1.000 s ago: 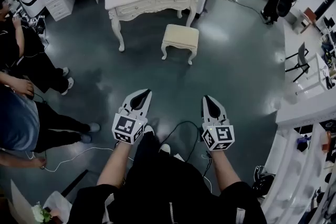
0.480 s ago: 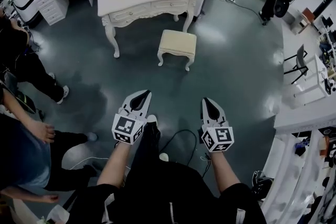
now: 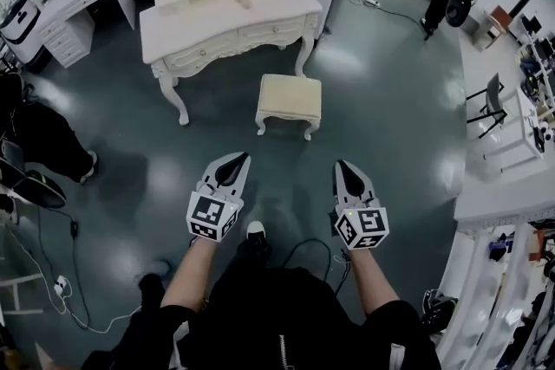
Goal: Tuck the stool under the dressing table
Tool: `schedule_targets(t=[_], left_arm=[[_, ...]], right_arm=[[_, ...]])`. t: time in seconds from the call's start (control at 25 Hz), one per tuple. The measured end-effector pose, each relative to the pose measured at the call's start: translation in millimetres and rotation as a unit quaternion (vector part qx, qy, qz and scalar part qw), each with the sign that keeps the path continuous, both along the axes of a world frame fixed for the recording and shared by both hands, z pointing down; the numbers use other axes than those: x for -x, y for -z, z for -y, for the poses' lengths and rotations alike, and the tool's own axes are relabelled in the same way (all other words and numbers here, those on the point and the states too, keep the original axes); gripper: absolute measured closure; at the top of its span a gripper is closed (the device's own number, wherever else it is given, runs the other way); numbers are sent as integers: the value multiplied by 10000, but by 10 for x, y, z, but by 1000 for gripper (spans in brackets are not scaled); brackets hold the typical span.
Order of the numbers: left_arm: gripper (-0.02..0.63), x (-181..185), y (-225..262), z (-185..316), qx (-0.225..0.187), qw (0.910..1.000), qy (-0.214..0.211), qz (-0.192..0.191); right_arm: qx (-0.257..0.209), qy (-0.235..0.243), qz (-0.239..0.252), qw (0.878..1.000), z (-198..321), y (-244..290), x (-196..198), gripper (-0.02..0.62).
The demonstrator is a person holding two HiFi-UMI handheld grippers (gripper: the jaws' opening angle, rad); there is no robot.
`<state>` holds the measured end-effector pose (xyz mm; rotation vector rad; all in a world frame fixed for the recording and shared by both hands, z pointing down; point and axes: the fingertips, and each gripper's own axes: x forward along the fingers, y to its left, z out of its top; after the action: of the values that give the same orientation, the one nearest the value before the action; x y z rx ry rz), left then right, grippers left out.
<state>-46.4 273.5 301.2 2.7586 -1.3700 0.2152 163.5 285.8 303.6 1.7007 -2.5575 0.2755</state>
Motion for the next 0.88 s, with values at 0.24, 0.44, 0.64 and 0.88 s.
schedule_targets(t=[0.24,0.44,0.64,0.88], left_arm=[[584,156,61,811,-11,9999,-127,-12],[584,149,36,1282,39,9998,-184,-59],[584,122,-40,1826,95,9998,-154,-58],[584,27,-18,2624,77,9999,-67,10]], right_arm=[[44,-274,143,9995,727,23,69,591],[135,-307,112,9994,1151,-28,74,591],[227,-286,168,9992,1673,-166,69,591],[238,-187,289,9991,2531,-203,-31,591]])
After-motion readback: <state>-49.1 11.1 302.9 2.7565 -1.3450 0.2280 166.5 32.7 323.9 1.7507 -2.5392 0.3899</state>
